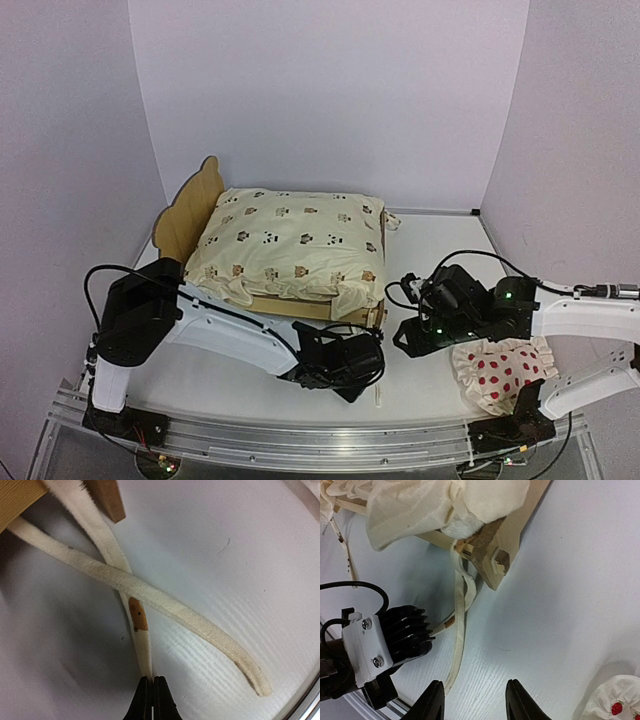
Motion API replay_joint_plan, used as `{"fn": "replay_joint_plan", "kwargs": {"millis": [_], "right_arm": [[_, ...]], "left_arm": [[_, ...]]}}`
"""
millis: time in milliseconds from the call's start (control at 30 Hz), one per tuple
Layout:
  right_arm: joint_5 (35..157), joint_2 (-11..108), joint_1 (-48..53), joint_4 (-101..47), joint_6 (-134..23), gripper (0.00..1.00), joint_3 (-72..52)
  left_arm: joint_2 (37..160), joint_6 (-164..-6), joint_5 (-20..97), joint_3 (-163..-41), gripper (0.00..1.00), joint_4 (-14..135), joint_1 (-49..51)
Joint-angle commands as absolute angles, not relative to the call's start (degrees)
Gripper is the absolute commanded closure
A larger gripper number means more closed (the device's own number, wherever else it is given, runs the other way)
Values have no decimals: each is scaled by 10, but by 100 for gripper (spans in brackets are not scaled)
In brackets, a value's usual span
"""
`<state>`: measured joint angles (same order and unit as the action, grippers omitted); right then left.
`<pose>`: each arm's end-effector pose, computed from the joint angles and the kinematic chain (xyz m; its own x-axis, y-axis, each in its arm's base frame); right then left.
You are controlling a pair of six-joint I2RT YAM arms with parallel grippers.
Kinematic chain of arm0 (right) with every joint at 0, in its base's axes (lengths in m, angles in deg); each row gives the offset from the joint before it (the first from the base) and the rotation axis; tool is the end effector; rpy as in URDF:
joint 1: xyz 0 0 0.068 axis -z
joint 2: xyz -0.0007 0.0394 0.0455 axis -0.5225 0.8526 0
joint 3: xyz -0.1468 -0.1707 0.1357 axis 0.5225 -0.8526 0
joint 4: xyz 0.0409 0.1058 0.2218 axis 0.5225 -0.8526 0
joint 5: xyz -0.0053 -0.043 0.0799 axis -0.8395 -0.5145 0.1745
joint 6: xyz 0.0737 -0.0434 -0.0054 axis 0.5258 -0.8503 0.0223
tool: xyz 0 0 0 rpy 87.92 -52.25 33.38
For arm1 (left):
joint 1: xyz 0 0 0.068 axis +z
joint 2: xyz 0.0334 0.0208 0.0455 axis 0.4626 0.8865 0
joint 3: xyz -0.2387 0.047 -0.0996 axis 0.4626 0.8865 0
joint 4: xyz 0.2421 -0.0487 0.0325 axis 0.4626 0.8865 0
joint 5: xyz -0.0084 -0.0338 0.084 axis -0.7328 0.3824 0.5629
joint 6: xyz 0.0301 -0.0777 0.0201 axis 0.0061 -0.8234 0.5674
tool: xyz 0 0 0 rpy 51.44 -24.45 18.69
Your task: Set up the pet bed
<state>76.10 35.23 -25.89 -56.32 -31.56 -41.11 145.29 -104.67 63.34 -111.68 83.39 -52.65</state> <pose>0.1483 0.2013 0.1953 -0.7525 -0.2499 -0.6094 -0.4259 0.8904 0.1606 0.0965 -0.4310 0.0957 -0.6065 0.5820 -0.5417 0.7083 0.7051 -0.0354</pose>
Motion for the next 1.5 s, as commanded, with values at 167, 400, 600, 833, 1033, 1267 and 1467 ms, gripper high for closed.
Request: {"fn": "replay_joint_plan", "kwargs": {"millis": [167, 400, 600, 833, 1033, 1267, 1467], "right_arm": [[831, 385, -256, -337, -260, 58, -469], [843, 441, -256, -231, -224, 58, -483], [810, 485, -256, -168, -198, 57, -499], [760, 514, -258, -113, -143, 59, -526], [741, 535, -262, -56, -121, 60, -540], [726, 567, -267, 12, -95, 63, -559], [710, 580, -271, 43, -91, 63, -574]], "left_arm": [[1343, -1031, 654, -1012, 100, 765, -528], [1322, -1027, 635, -978, 100, 719, -526], [1304, -1020, 620, -962, 100, 696, -522], [1278, -1011, 612, -950, 100, 687, -518], [1266, -1004, 603, -942, 100, 682, -518], [1262, -998, 596, -941, 100, 683, -517], [1257, -993, 587, -941, 100, 684, -516]]}}
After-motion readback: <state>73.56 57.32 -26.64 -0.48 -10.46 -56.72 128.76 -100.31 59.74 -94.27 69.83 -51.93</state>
